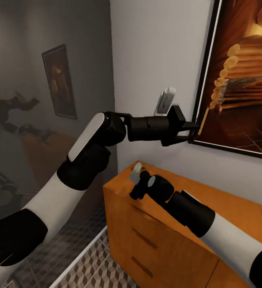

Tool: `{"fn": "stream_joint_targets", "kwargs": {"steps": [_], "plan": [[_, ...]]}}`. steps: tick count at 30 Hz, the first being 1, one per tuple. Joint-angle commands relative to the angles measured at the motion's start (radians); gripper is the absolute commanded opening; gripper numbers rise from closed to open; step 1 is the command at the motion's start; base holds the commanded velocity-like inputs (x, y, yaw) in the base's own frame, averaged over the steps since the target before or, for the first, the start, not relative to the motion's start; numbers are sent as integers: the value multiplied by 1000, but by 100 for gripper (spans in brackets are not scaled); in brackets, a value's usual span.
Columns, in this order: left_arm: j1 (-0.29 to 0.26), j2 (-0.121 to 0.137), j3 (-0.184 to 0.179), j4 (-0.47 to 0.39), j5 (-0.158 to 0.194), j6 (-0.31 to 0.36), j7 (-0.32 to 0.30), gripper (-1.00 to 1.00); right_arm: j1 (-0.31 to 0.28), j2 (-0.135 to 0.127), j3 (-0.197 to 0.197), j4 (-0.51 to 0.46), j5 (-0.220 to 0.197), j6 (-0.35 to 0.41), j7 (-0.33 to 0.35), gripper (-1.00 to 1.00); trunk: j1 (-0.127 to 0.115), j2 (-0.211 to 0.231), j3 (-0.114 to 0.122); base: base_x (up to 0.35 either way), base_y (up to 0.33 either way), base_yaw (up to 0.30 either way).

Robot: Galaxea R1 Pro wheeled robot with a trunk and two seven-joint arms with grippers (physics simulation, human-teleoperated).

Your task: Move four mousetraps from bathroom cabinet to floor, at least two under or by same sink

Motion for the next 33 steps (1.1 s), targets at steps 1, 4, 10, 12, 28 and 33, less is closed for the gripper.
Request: {"fn": "stream_joint_targets", "kwargs": {"steps": [1,4,10,12,28,33], "plan": [[-1,0,-2,0,6,1,9,-100,-6,-1,18,-9,17,0,79,100,0,-1,-1,0,0,5],[-1,2,-20,1,4,1,10,-100,-65,-17,70,-23,117,-15,445,100,0,-1,-1,0,0,2],[-1,1,-30,-1,3,-1,6,-100,-87,-24,-55,-23,366,-64,697,100,0,-1,-1,80,-76,0],[-1,2,-30,-1,3,-1,6,-100,-88,-23,-146,-23,376,-89,714,100,0,-1,-1,219,-209,0],[-1,0,-32,-2,3,-1,5,-100,-101,-14,-241,-26,386,-160,811,100,0,-1,-1,136,-112,0],[27,12,-61,6,42,16,-18,-100,-72,13,-223,2,371,-160,817,100,0,-1,-1,0,0,0]]}}
